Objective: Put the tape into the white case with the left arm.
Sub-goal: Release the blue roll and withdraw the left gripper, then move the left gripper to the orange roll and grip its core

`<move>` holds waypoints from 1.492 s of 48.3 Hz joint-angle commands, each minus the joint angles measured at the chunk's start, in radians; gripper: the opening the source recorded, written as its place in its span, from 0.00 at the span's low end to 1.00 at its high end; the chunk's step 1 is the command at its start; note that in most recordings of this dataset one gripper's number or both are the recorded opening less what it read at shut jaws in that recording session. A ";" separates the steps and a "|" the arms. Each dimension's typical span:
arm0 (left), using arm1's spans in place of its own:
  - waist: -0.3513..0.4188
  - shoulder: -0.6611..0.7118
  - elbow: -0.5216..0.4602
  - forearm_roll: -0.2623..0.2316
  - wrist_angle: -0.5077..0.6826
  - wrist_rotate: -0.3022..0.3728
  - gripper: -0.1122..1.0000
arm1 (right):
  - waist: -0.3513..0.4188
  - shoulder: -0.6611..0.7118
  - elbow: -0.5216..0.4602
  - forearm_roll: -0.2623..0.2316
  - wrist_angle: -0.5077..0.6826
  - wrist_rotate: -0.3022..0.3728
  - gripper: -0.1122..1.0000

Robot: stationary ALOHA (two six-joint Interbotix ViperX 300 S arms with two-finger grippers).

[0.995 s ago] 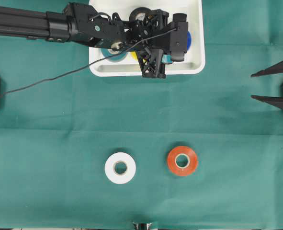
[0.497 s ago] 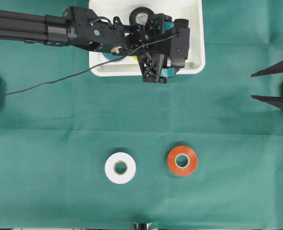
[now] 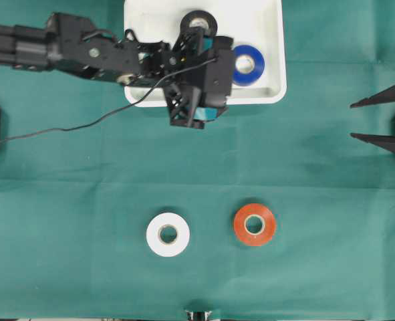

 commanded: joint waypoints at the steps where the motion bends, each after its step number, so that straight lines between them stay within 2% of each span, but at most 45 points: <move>1: -0.011 -0.072 0.023 -0.003 -0.008 -0.003 0.94 | 0.000 0.006 -0.011 0.000 -0.008 0.002 0.99; 14: -0.044 -0.189 0.179 -0.005 -0.049 -0.006 0.94 | 0.000 0.005 -0.011 0.000 -0.008 0.002 0.99; 27: -0.054 -0.293 0.359 -0.008 -0.216 -0.008 0.94 | 0.000 0.005 -0.011 0.000 -0.008 0.002 0.99; 39: -0.054 -0.348 0.483 -0.006 -0.339 -0.066 0.94 | 0.000 0.006 -0.011 0.000 -0.008 0.002 0.99; 59: -0.057 -0.344 0.497 -0.008 -0.360 -0.074 0.94 | 0.000 0.006 -0.011 0.000 -0.008 0.002 0.99; 72: -0.137 -0.342 0.465 -0.008 -0.360 -0.077 0.94 | 0.000 0.006 -0.011 0.000 -0.008 0.002 0.99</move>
